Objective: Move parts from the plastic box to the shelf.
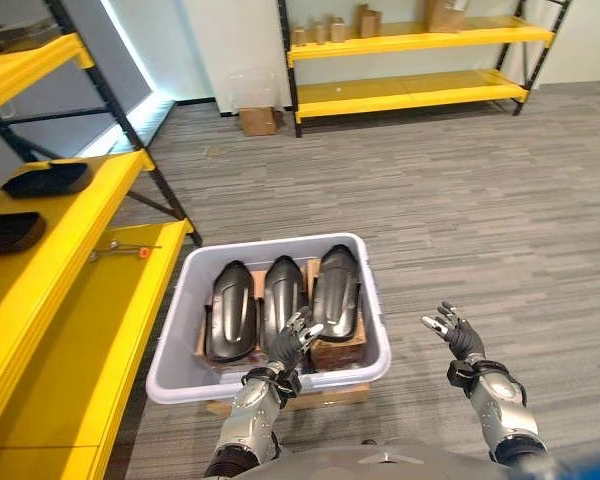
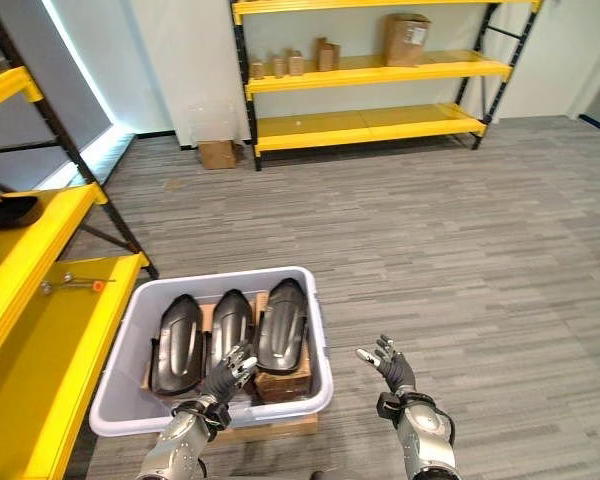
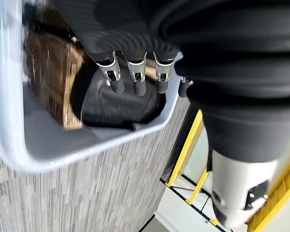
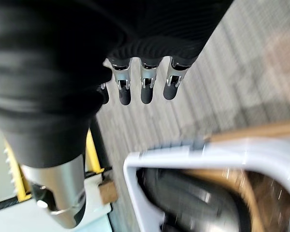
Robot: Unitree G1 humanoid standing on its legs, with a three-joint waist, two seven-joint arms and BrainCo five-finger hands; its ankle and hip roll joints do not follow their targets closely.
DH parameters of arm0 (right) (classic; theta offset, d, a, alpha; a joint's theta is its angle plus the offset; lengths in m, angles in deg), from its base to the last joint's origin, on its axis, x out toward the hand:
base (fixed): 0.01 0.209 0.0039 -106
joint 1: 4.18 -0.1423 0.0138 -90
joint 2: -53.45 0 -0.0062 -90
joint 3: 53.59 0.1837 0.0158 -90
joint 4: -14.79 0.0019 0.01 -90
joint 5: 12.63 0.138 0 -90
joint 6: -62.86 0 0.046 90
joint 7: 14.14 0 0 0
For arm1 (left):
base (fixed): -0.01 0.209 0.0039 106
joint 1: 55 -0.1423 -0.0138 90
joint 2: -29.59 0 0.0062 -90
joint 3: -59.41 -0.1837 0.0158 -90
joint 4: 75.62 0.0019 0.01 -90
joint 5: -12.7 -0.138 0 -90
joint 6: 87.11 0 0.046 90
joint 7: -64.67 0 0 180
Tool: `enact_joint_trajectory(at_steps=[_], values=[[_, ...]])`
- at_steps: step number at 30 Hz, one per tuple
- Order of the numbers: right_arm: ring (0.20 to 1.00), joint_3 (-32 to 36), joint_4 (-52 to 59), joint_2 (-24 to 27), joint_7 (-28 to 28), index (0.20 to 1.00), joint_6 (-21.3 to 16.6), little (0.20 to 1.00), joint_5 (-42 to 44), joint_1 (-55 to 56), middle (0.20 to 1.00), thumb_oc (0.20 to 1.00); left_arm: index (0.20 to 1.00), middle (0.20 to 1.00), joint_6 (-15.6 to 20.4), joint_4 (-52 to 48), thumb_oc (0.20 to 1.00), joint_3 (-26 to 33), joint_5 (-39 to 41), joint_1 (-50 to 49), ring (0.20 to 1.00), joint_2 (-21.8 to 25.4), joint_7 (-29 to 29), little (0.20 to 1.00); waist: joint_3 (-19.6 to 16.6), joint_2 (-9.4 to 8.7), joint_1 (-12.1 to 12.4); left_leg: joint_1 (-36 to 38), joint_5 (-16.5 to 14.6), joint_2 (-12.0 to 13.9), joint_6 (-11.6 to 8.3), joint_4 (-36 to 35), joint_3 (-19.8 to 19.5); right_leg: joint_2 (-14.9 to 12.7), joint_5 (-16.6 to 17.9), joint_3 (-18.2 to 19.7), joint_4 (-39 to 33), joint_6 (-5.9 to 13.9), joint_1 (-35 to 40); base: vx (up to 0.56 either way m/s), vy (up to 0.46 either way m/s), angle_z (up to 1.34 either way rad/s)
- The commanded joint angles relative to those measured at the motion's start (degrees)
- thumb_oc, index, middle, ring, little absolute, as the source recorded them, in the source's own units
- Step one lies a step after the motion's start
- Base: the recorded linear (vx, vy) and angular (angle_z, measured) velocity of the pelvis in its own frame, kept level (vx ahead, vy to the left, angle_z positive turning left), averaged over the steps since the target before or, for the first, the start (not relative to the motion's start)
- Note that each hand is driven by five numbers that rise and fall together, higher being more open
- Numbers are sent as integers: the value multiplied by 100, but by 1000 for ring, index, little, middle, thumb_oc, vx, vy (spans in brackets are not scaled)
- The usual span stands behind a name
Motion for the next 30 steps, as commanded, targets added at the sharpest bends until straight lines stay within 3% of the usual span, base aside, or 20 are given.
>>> enact_joint_trajectory(at_steps=[1, 8, 16, 18, 20, 21, 22, 25, 30], values=[[1000, -17, 236, -406, -14, 1000, -300, 1000, 124, -183, 1000, 1000, 1000, 1000, 311, -486, 1000, 48, 138, 13, 1000, 220, 144, 1000, 47, -274, 160, 46, 299, -44, 89, 112, -80, -1277, 1258, 240, -935, 112, 670, 29, 102, -31], [1000, -402, 200, -476, -58, 1000, -316, 1000, 22, -535, 1000, 1000, 1000, 1000, 339, -439, 1000, 170, 388, 171, 1000, 137, 162, 1000, -55, -271, 339, 169, 266, -201, 124, -64, -68, -1489, 1265, -54, -1263, 199, 690, 49, 71, -5], [1000, -666, 108, -334, -307, 1000, -384, 1000, -66, -1137, 1000, 1000, 1000, 1000, 394, -575, 1000, 75, 453, 380, 1000, 109, 119, 1000, 318, -308, 418, 145, 289, -161, 79, -182, -74, -1454, 1206, -125, -1299, 283, 688, 16, 12, -6], [1000, -818, 28, -273, -568, 1000, -433, 1000, -76, -1660, 1000, 1000, 1000, 1000, 426, -698, 1000, -8, 499, 632, 1000, 49, 42, 1000, 721, -302, 468, 60, 280, -139, 42, -161, -87, -1434, 1151, -185, -1260, 303, 666, -108, -10, 2], [1000, -863, -32, -300, -672, 1000, -465, 1000, -45, -1910, 1000, 1000, 1000, 1000, 443, -763, 1000, -36, 536, 744, 1000, 11, 7, 1000, 901, -282, 498, 24, 275, -128, 36, -155, -102, -1419, 1140, -198, -1231, 304, 634, -155, -3, 8], [1000, -1012, -161, -227, -886, 1000, -521, 1000, -51, -2387, 1000, 1000, 1000, 1000, 442, -900, 1000, -122, 613, 999, 1000, -49, -66, 1000, 1249, -234, 553, -143, 291, -102, -1, -92, -120, -1404, 1149, -203, -1156, 307, 507, -207, -1, 12], [1000, -1005, -176, -223, -888, 1000, -525, 1000, -50, -2421, 1000, 1000, 1000, 1000, 439, -899, 1000, -115, 613, 1026, 1000, -51, -70, 1000, 1273, -231, 552, -153, 286, -99, -2, -75, -124, -1402, 1147, -201, -1144, 305, 501, -234, -4, 7], [1000, -1164, -529, -118, -1253, 1000, -655, 1000, -14, -3347, 1000, 1000, 1000, 1000, 462, -1188, 1000, -257, 766, 1490, 1000, -136, -186, 1000, 1887, -93, 645, -445, 258, -49, -68, 170, -236, -1410, 1101, -265, -976, 291, 314, -181, 0, 5], [1000, -1107, -950, 98, -1485, 1000, -800, 1000, 61, -4315, 1000, 1000, 1000, 1000, 477, -1533, 1000, -293, 900, 1951, 1000, -174, -375, 1000, 2411, 61, 733, -819, 266, -9, -121, 424, -375, -1431, 1104, -308, -837, 244, 104, -127, -2, 7]])
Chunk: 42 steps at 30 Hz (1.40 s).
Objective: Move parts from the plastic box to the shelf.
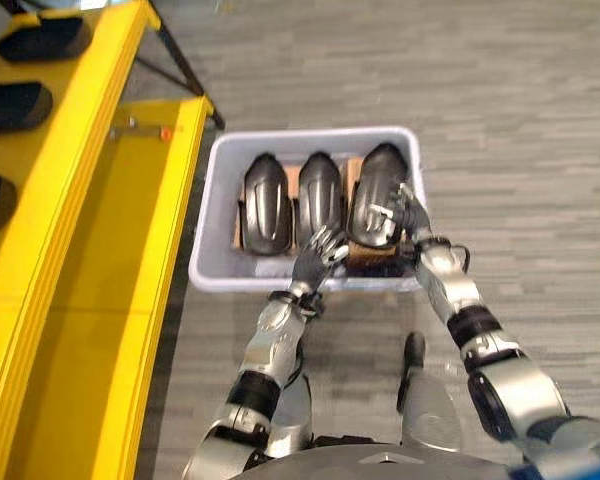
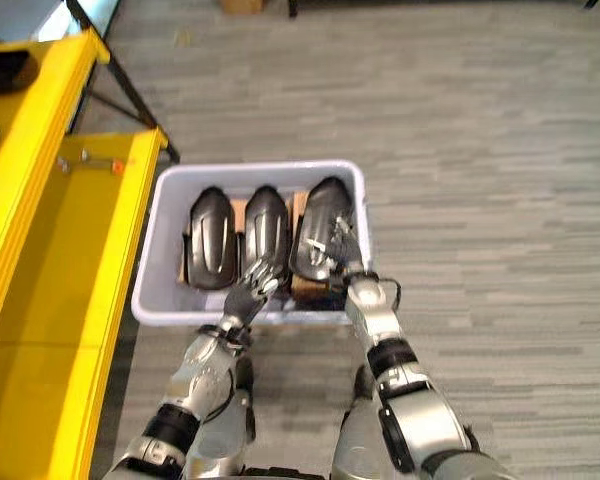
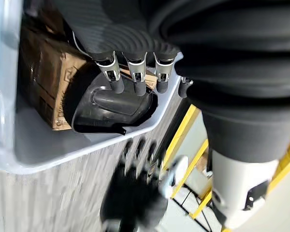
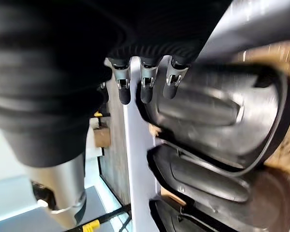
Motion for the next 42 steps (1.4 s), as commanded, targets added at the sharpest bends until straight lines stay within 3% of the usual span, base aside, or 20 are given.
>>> enact_joint_trajectory(at_steps=[1, 11, 21, 27, 30, 36, 42], values=[[1000, 244, 223, -128, -209, 1000, -489, 1000, 66, -390, 1000, 1000, 1000, 1000, 278, -632, 1000, 157, 223, -50, 1000, 120, -182, 1000, 23, -253, 119, 151, -298, 130, 138, 248, -303, -416, -38, -180, -68, -533, 479, -35, -2, 10], [1000, 199, -134, 218, -419, 1000, -576, 1000, 13, -957, 1000, 1000, 1000, 1000, 300, -938, 1000, 44, 235, -88, 1000, 205, -326, 1000, 23, -139, 238, -304, -327, 95, 94, 374, -397, -489, -5, -249, -99, -553, 246, -16, 21, 9], [1000, 294, -1600, 1100, -492, 1000, -733, 1000, 220, -1987, 1000, 1000, 1000, 1000, 168, -1250, 1000, -401, 301, -17, 1000, 13, -461, 1000, 23, 69, 448, -900, -340, 60, -4, 617, -592, -651, 37, -264, -51, -571, -84, -22, 34, 8], [1000, -234, -2217, 1525, -453, 1000, -647, 1000, 123, -2502, 1000, 1000, 1000, 1000, 100, -1325, 1000, -612, 232, 110, 1000, -86, -648, 1000, 23, 206, 536, -1326, -327, 55, 7, 920, -687, -653, 74, -218, 32, -581, -289, -9, 38, 8], [1000, -415, -2809, 1717, -366, 1000, -508, 1000, 52, -2571, 1000, 1000, 1000, 1000, 47, -1303, 1000, -696, 234, 110, 1000, -254, -710, 1000, 23, 360, 607, -1576, -351, 35, 54, 1119, -742, -635, 70, -171, 98, -584, -369, 3, 70, 5], [1000, -627, -2944, 1678, 56, 1000, -250, 1000, -83, -2194, 1000, 1000, 1000, 1000, -16, -1227, 1000, -751, 203, 50, 1000, -438, -715, 1000, 23, 506, 645, -1666, -376, 3, 93, 1226, -761, -627, 47, -135, 118, -573, -347, 8, 80, 6], [1000, -1324, -2963, 1318, 354, 1000, -167, 1000, -566, -1931, 1000, 1000, 1000, 1000, -73, -1242, 1000, -780, 247, -30, 1000, -488, -742, 1000, 23, 565, 719, -1756, -409, 6, 80, 1268, -752, -598, 58, -146, 70, -557, -320, -9, 50, -1]])
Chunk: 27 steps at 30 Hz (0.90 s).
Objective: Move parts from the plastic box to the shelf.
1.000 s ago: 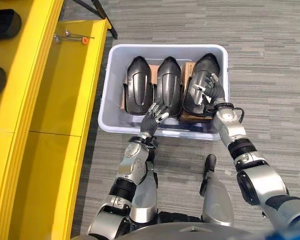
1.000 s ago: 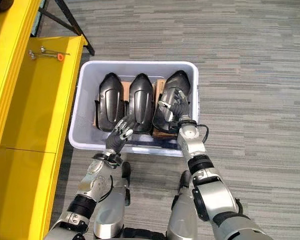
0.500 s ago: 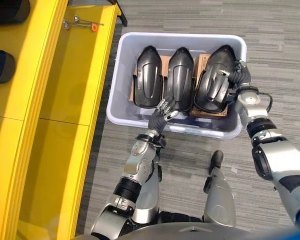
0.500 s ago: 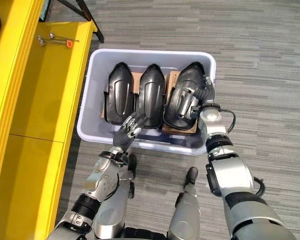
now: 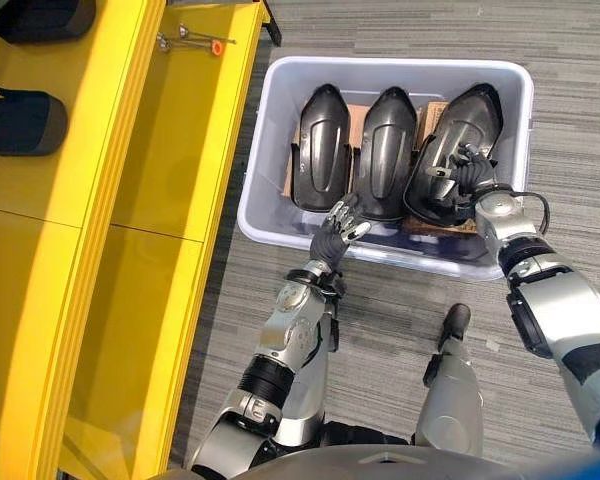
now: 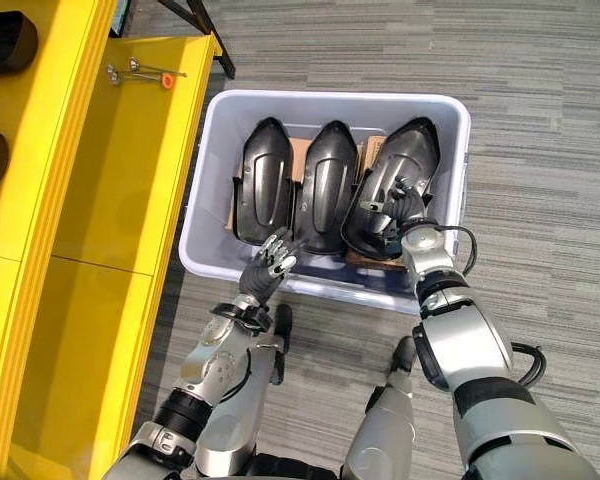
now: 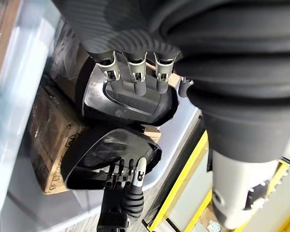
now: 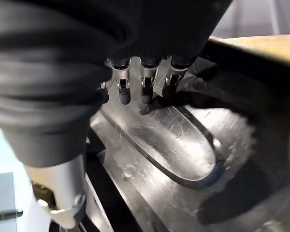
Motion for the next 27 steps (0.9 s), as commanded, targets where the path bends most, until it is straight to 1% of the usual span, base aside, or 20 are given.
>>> enact_joint_trajectory(at_steps=[1, 2, 4, 7, 8, 9, 10, 11, 12, 15, 16, 18, 19, 20, 21, 22, 23, 24, 25, 27], values=[[1000, -399, 47, -120, 281, 1000, 67, 1000, -410, -82, 1000, 1000, 1000, 1000, 146, -567, 1000, -117, 40, -8, 1000, -349, -13, 1000, -66, 204, 253, -182, 140, 577, -236, -69, -314, 18, -3, 159, 153, -571, 263, 0, 0, 0], [1000, -848, -44, -149, 253, 1000, 78, 1000, -658, -129, 1000, 1000, 1000, 1000, 121, -541, 1000, -121, 68, 15, 1000, -386, -7, 1000, -66, 212, 267, -239, 140, 595, -247, -46, -316, 22, 2, 154, 150, -566, 231, -29, 35, 2], [1000, -1469, -163, -159, 181, 1000, 88, 1000, -989, -179, 1000, 1000, 1000, 1000, 90, -555, 1000, -114, 106, 15, 1000, -409, 21, 1000, -66, 230, 285, -339, 130, 622, -262, -3, -331, 38, 0, 145, 143, -557, 192, -24, 36, -1], [1000, -2151, -284, -10, 105, 1000, 80, 1000, -1285, -320, 1000, 1000, 1000, 1000, 45, -575, 1000, -96, 141, 18, 1000, -408, 11, 1000, -66, 246, 287, -444, 126, 656, -277, 47, -349, 56, 13, 152, 131, -555, 144, -4, 9, 1], [1000, -2541, -431, 173, 34, 1000, 105, 1000, -1428, -484, 1000, 1000, 1000, 1000, 21, -562, 1000, -52, 154, 20, 1000, -383, -12, 1000, -66, 245, 283, -505, 120, 686, -283, 87, -359, 61, 6, 162, 138, -551, 103, -12, 21, 5], [1000, -2672, -519, 287, 11, 1000, 126, 1000, -1464, -559, 1000, 1000, 1000, 1000, 14, -564, 1000, -22, 155, 17, 1000, -386, -25, 1000, -66, 244, 278, -527, 115, 701, -284, 100, -364, 66, 8, 168, 146, -549, 87, -14, 21, 7], [1000, -2924, -683, 519, -104, 1000, 167, 1000, -1507, -787, 1000, 1000, 1000, 1000, 17, -554, 1000, 17, 155, 2, 1000, -375, -47, 1000, -66, 215, 253, -546, 109, 724, -294, 103, -365, 76, 6, 176, 152, -547, 68, -11, 10, 4], [1000, -2987, -727, 648, -117, 1000, 165, 1000, -1492, -867, 1000, 1000, 1000, 1000, 20, -558, 1000, 32, 156, 7, 1000, -363, -53, 1000, -66, 200, 236, -546, 107, 725, -300, 93, -369, 87, 5, 177, 149, -549, 66, 17, -3, 7], [1000, -3304, -679, 841, -197, 1000, 176, 1000, -1523, -1090, 1000, 1000, 1000, 1000, 14, -572, 1000, 37, 143, -28, 1000, -320, -81, 1000, -66, 153, 218, -483, 43, 758, -321, 87, -363, 114, -33, 186, 139, -545, 110, 3, -13, 6], [1000, -4168, -624, 1189, -209, 1000, 196, 1000, -1648, -1801, 1000, 1000, 1000, 1000, -10, -565, 1000, 67, 125, 6, 1000, -242, -135, 1000, -66, 33, 162, -533, 80, 787, -330, 65, -386, 145, 19, 179, 114, -555, 46, 3, -21, -1], [1000, -4889, -613, 1282, -226, 1000, 181, 1000, -1818, -2250, 1000, 1000, 1000, 1000, -39, -551, 1000, 31, 102, 19, 1000, -192, -169, 1000, -66, -20, 151, -518, 58, 815, -343, 75, -384, 166, 20, 173, 105, -559, 66, 1, -31, -10], [1000, -5914, -652, 1297, -344, 1000, 119, 1000, -2020, -2967, 1000, 1000, 1000, 1000, -85, -482, 1000, 32, 55, 115, 1000, -153, -215, 1000, -66, -75, 115, -536, 68, 835, -343, 65, -383, 195, 38, 152, 89, -555, 59, -1, -40, -3], [1000, -6040, -654, 1316, -394, 1000, 60, 1000, -1934, -3198, 1000, 1000, 1000, 1000, -90, -499, 1000, 22, 68, 118, 1000, -137, -232, 1000, -66, -98, 103, -530, 67, 845, -337, 72, -382, 213, 38, 140, 90, -552, 65, 1, -51, 5], [1000, -6116, -437, 1265, -441, 1000, 14, 1000, -1909, -3419, 1000, 1000, 1000, 1000, -84, -550, 1000, 18, 55, 111, 1000, -23, -263, 1000, -66, -188, 96, -535, 63, 881, -351, 79, -391, 238, 55, 125, 82, -548, 62, 12, -44, 3], [1000, -6116, -280, 1236, -444, 1000, 15, 1000, -1914, -3485, 1000, 1000, 1000, 1000, -80, -563, 1000, 29, 51, 85, 1000, 10, -279, 1000, -66, -226, 85, -542, 58, 894, -357, 81, -395, 245, 59, 134, 80, -546, 53, 4, -60, -2], [1000, -6116, 135, 1055, -401, 1000, 49, 1000, -2139, -3685, 1000, 1000, 1000, 1000, -58, -654, 1000, 19, 41, 53, 1000, 294, -338, 1000, -66, -462, 131, -575, 40, 937, -379, 86, -410, 282, 78, 132, 70, -544, 27, 1, -38, -7], [1000, -6116, 148, 1050, -393, 1000, 61, 1000, -2141, -3695, 1000, 1000, 1000, 1000, -60, -664, 1000, 28, 45, 53, 1000, 300, -342, 1000, -66, -470, 126, -579, 39, 937, -379, 88, -405, 280, 78, 137, 69, -544, 21, -6, -43, -12], [1000, -6116, 386, 952, -360, 1000, 79, 1000, -2277, -3759, 1000, 1000, 1000, 1000, -44, -714, 1000, 29, 43, 30, 1000, 460, -370, 1000, -66, -611, 143, -594, 31, 958, -393, 91, -417, 307, 86, 131, 60, -543, 14, 0, -13, -7], [1000, -6116, 403, 949, -352, 1000, 95, 1000, -2278, -3767, 1000, 1000, 1000, 1000, -46, -724, 1000, 37, 47, 27, 1000, 465, -374, 1000, -66, -619, 137, -595, 32, 956, -393, 90, -412, 303, 87, 135, 58, -542, 9, -1, -26, -7], [1000, -6116, 749, 805, -270, 1000, 158, 1000, -2439, -3922, 1000, 1000, 1000, 1000, -18, -847, 1000, 64, 57, -28, 1000, 679, -448, 1000, -66, -814, 139, -607, 25, 984, -407, 85, -422, 340, 107, 142, 42, -544, 6, 2, -13, -2]])
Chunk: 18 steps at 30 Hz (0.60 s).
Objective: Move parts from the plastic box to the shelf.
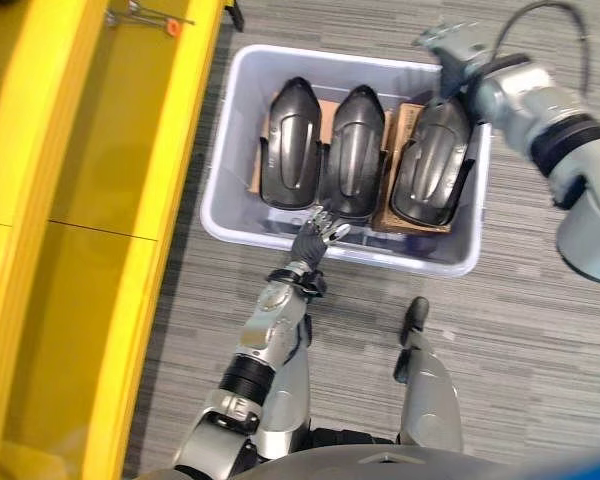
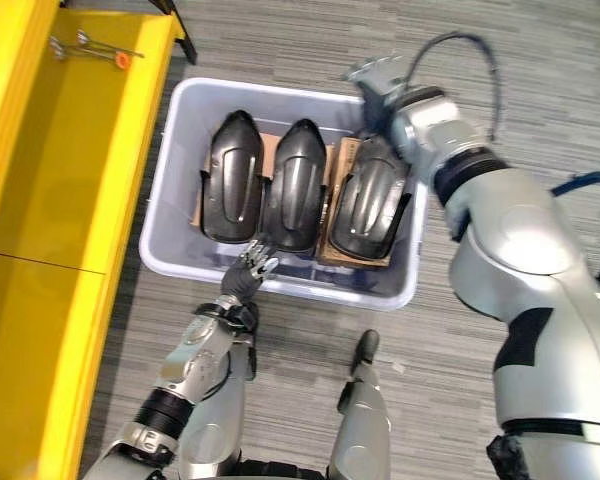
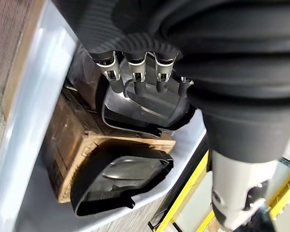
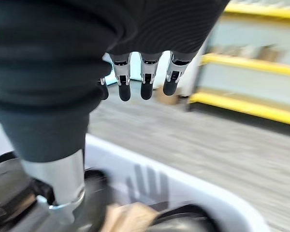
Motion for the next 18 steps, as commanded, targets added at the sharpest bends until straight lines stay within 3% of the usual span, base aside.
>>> enact_joint_trajectory(at_steps=[1, 8, 18], values=[[1000, 61, -159, -11, -15, 1000, 119, 1000, -241, -673, 1000, 1000, 1000, 1000, 236, -703, 1000, -70, 8, -43, 1000, -158, -86, 1000, 158, 39, 223, 68, 172, 520, -226, -361, -214, -102, 43, 255, 49, -492, 372, 0, 0, 0], [1000, 61, -139, -387, -50, 1000, 238, 1000, -81, -581, 1000, 1000, 1000, 1000, 343, -894, 1000, -30, -38, -76, 1000, -332, -206, 1000, 158, 184, 112, -22, 200, 559, -268, -345, -262, -93, 64, 239, 70, -492, 308, 2, -12, -1], [1000, 351, -1268, -495, -172, 1000, 94, 1000, 155, 40, 1000, 1000, 1000, 1000, 307, -800, 1000, -143, 1, -48, 1000, -435, -102, 1000, 158, 486, 255, -261, 223, 549, -223, -220, -328, -141, 44, 138, 141, -508, 206, -2, 7, 3]])
